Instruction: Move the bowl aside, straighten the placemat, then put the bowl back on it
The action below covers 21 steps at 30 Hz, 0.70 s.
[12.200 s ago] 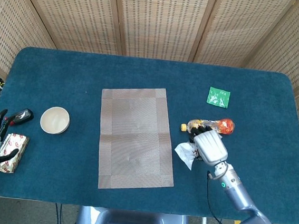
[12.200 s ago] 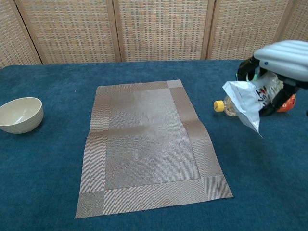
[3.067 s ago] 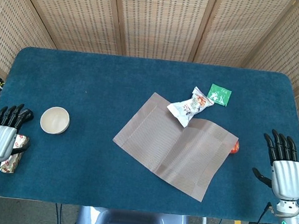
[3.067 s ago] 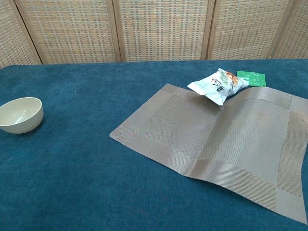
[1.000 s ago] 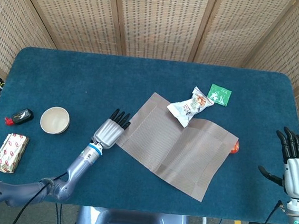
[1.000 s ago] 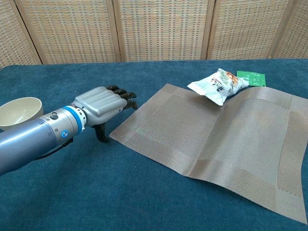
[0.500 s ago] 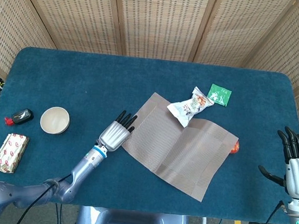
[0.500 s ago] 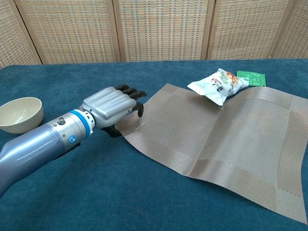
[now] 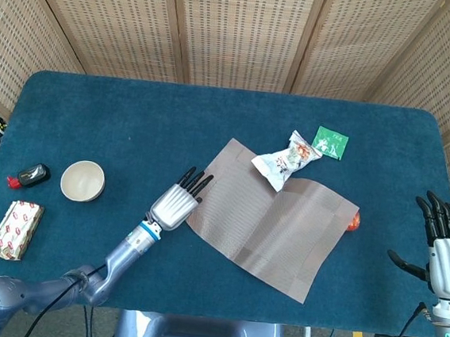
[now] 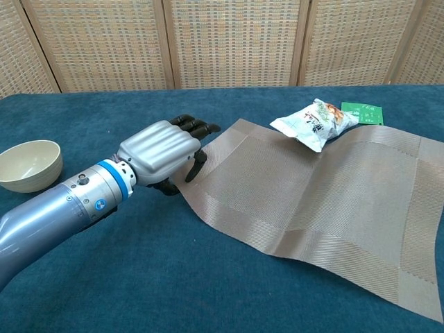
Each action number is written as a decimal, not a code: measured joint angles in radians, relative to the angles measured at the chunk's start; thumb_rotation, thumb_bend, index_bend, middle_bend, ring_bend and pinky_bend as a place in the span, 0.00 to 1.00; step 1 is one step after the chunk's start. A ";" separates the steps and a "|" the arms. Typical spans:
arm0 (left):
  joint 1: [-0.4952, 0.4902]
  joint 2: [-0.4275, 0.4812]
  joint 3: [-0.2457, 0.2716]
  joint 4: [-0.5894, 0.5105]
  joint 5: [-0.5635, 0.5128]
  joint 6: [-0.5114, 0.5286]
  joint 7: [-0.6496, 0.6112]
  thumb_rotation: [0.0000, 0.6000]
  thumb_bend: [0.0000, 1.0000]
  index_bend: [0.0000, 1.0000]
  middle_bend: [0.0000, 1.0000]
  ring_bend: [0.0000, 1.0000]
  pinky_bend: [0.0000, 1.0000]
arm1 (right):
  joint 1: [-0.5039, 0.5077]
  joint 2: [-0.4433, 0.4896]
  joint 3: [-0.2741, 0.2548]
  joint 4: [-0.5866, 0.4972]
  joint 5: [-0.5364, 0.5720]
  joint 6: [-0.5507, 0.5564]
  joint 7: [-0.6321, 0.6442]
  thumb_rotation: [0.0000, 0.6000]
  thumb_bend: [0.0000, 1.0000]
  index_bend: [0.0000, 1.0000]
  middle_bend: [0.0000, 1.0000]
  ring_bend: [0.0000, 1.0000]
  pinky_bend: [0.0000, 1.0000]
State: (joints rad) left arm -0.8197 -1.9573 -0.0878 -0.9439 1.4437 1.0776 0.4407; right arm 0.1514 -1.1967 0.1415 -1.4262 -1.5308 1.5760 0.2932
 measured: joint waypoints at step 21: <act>0.094 0.134 0.042 -0.121 0.031 0.080 0.019 1.00 0.53 0.68 0.00 0.00 0.00 | -0.005 0.010 -0.012 -0.026 -0.027 0.011 -0.028 1.00 0.18 0.00 0.00 0.00 0.00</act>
State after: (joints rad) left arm -0.7260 -1.8235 -0.0458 -1.0644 1.4745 1.1575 0.4594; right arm 0.1460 -1.1871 0.1297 -1.4521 -1.5581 1.5872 0.2649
